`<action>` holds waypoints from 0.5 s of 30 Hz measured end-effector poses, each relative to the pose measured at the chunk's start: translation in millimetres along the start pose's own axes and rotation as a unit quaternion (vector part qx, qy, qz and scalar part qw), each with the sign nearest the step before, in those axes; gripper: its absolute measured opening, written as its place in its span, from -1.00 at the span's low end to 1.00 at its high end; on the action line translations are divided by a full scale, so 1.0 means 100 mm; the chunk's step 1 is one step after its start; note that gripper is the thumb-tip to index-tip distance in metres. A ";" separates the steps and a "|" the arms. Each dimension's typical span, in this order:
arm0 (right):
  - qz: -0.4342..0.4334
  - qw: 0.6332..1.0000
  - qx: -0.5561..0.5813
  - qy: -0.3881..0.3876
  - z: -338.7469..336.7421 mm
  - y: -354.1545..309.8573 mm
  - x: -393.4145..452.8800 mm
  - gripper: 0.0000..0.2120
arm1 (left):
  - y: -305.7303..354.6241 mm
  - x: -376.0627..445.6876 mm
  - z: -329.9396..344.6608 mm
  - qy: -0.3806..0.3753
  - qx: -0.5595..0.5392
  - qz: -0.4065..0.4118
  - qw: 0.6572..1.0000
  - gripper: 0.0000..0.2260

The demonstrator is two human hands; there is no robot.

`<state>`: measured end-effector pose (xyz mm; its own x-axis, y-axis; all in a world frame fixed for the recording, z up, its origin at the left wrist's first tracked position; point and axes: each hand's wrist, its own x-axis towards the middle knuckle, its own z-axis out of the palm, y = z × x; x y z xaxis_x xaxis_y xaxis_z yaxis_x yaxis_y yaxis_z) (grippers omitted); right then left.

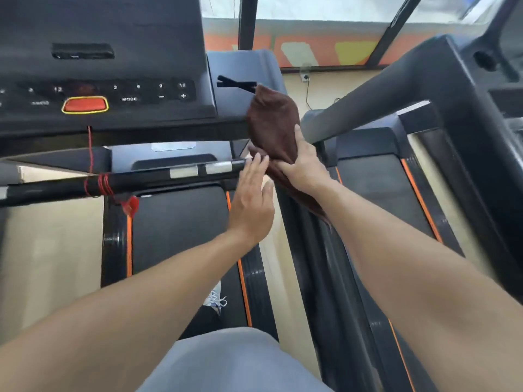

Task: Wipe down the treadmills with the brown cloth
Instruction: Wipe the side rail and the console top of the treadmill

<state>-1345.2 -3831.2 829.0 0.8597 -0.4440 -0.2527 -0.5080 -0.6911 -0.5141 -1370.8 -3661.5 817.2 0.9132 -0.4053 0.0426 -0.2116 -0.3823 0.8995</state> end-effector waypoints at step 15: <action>0.009 0.998 -0.063 -0.002 0.35 1.08 -3.05 0.20 | 0.25 -2.12 0.93 -0.116 -0.323 -0.310 0.887 -0.14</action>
<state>-1659.9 -3750.7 821.8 0.8502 -0.4555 -0.2640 -0.5263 -0.7488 -0.4028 -1602.3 -3662.4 790.3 0.6722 -0.4713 -0.5710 0.6186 -0.0662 0.7829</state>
